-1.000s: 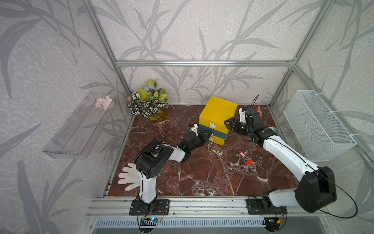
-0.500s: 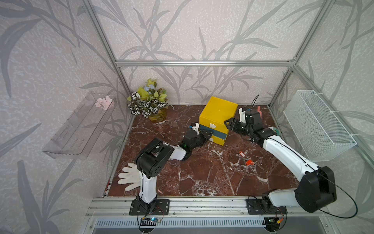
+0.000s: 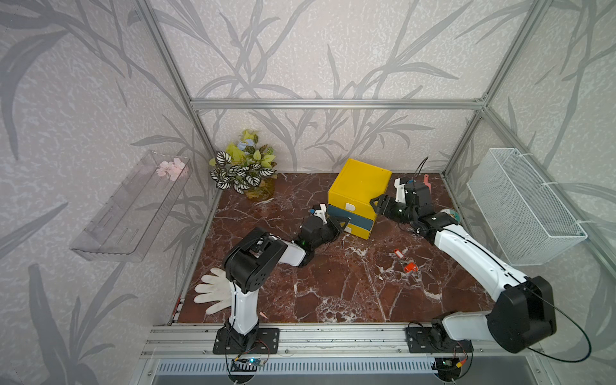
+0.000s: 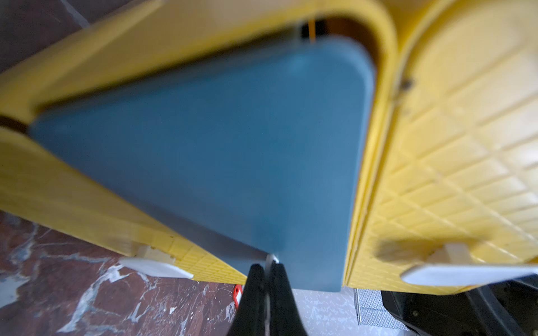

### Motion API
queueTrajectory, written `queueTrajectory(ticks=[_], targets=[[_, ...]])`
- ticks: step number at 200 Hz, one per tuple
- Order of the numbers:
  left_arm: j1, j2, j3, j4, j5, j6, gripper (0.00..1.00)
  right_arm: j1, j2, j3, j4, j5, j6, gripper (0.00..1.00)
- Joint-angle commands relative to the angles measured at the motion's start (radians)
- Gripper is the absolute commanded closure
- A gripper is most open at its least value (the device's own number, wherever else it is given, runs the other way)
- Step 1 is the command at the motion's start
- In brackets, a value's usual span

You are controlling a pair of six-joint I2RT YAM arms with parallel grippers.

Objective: Take the keys out of the drawer
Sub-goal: Open the drawer in the storage box.

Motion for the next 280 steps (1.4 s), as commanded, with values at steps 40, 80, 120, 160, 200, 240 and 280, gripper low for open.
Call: queueTrajectory(ticks=[40,80,120,160,200,240,280], targets=[[0.009,-0.144,-0.088,-0.175,0.019,0.067,0.97,0.005,-0.027,-0.002,-0.031,0.021,-0.026,0.3],[0.01,-0.231,-0.129,-0.279,0.045,0.084,0.97,0.004,-0.018,-0.002,-0.026,0.031,-0.039,0.3],[0.009,-0.291,-0.179,-0.328,0.076,0.068,0.97,0.004,0.002,-0.011,0.006,0.025,-0.033,0.3],[0.01,-0.433,-0.223,-0.477,0.019,0.134,0.97,0.004,0.02,-0.023,0.046,0.0,0.001,0.3],[0.01,-0.483,-0.206,-0.581,0.051,0.179,0.97,0.005,0.023,-0.023,0.073,0.0,-0.001,0.3],[-0.001,-0.499,-0.235,-0.617,0.061,0.164,0.97,0.003,0.034,-0.014,0.092,-0.017,-0.01,0.29],[-0.019,-0.487,-0.244,-0.61,0.053,0.149,0.97,0.002,0.042,-0.012,0.107,-0.048,0.001,0.29]])
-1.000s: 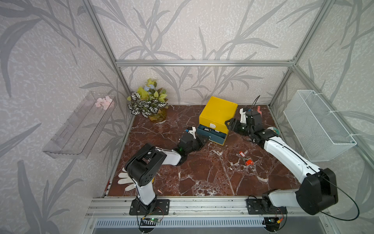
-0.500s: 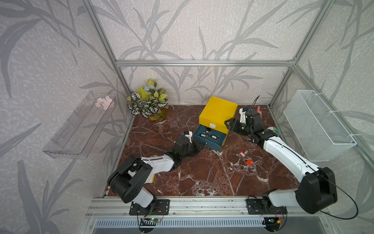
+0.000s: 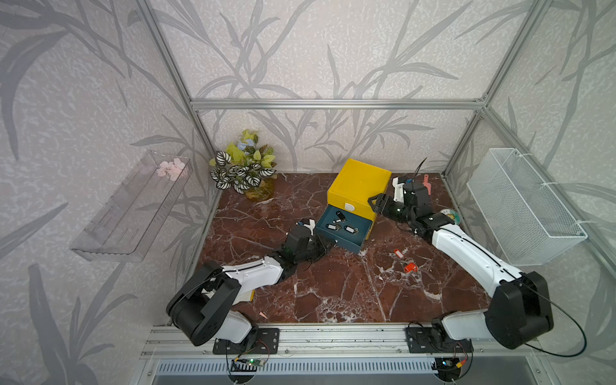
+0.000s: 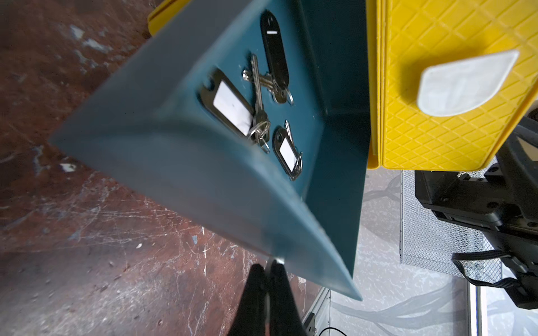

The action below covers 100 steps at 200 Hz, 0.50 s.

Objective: Take the keys out of the drawer
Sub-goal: Open the drawer in the storage box.

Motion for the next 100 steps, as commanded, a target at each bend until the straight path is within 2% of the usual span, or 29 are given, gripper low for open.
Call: queueTrajectory(ticks=[1,100], targets=[[-0.015,-0.005,-0.018,-0.049,0.0,0.004,0.97,0.002,0.01,0.002,0.022,-0.024,0.001,0.29],[-0.036,-0.03,-0.055,-0.036,-0.031,-0.006,0.97,-0.002,-0.055,-0.042,-0.004,0.005,-0.021,0.29]])
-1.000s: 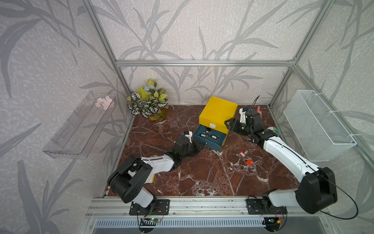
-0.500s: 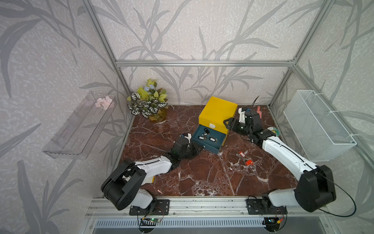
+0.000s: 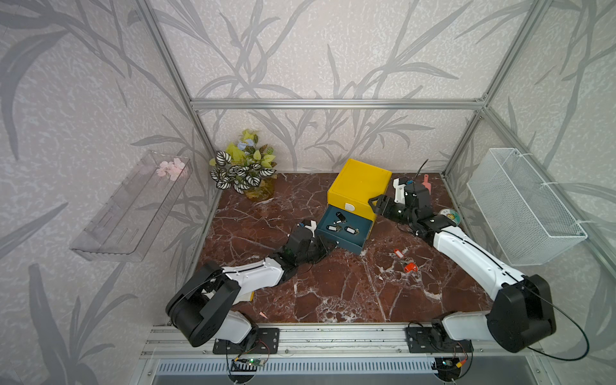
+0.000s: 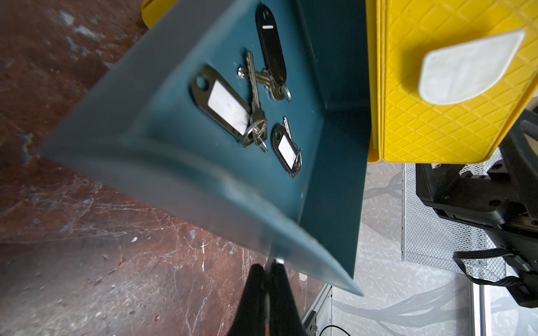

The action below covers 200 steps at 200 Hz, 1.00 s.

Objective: Take the keys out of the drawer
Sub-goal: Open the drawer in the storage box.

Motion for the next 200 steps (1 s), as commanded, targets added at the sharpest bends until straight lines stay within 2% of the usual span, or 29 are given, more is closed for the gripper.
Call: queueTrajectory(ticks=[1,48,75,88,104,131,153,180,190,200], targets=[[-0.008,-0.019,-0.042,-0.04,-0.006,-0.003,0.97,-0.001,-0.026,-0.016,-0.01,0.006,-0.016,0.29],[-0.007,-0.041,-0.059,-0.058,-0.016,-0.006,0.95,-0.003,-0.027,-0.017,-0.005,0.011,-0.017,0.29],[-0.006,-0.051,-0.037,-0.085,-0.017,0.016,0.74,-0.002,-0.044,-0.005,-0.04,0.032,-0.037,0.29],[-0.006,-0.06,-0.016,-0.118,-0.016,0.039,0.64,-0.002,-0.068,-0.004,-0.064,0.058,-0.09,0.29],[-0.006,-0.082,-0.003,-0.149,-0.022,0.06,0.58,-0.002,-0.104,-0.01,-0.092,0.091,-0.119,0.29],[-0.006,-0.175,-0.016,-0.245,-0.067,0.087,0.57,-0.003,-0.168,-0.005,-0.148,0.116,-0.165,0.29],[-0.006,-0.367,-0.036,-0.413,-0.165,0.12,0.6,0.014,-0.21,0.017,-0.189,0.083,-0.235,0.3],[0.006,-0.589,0.051,-0.648,-0.354,0.295,0.63,0.098,-0.23,0.079,-0.258,0.061,-0.395,0.32],[0.032,-0.603,0.114,-0.707,-0.395,0.371,0.61,0.142,-0.227,0.099,-0.288,0.055,-0.465,0.33],[0.084,-0.568,0.181,-0.749,-0.379,0.419,0.59,0.184,-0.222,0.109,-0.313,0.053,-0.523,0.33]])
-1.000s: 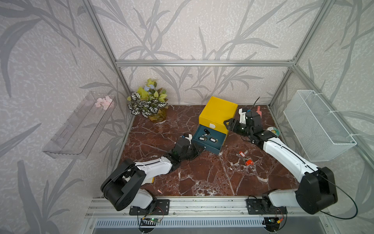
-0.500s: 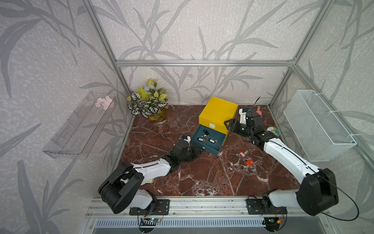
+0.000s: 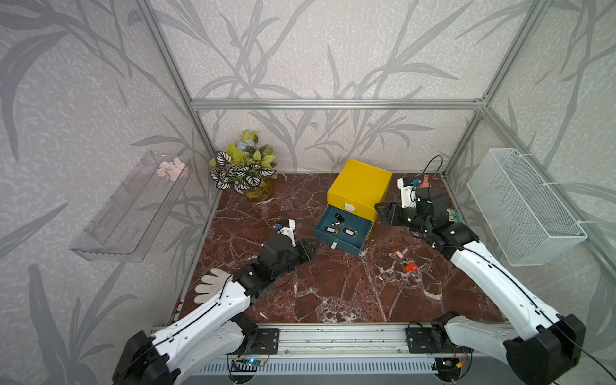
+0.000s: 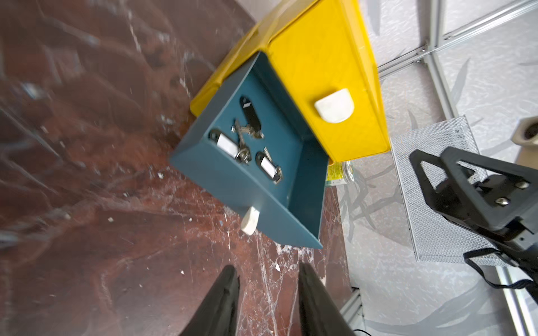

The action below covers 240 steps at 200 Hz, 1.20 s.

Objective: Take the keys out of the drawer
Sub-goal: Open the drawer in the storage box.

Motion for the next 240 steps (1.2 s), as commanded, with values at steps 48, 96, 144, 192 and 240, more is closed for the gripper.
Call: queueTrajectory(ticks=[48,96,144,192,240], targets=[[0.166,0.366,0.37,-0.152,0.202,0.207,0.59,0.099,0.031,0.07,-0.094,0.038,-0.196,0.33],[0.02,0.546,0.577,-0.288,0.191,0.486,0.65,0.092,0.054,0.079,-0.105,0.108,-0.21,0.33],[-0.037,0.713,0.739,-0.401,0.219,0.62,0.66,0.012,-0.037,-0.014,-0.082,0.13,-0.13,0.33],[-0.066,0.849,0.866,-0.605,0.187,0.723,0.71,-0.048,-0.104,-0.058,-0.107,0.134,-0.12,0.33],[-0.076,0.977,1.003,-0.709,0.218,0.731,0.71,-0.055,-0.121,-0.089,-0.098,0.133,-0.108,0.31]])
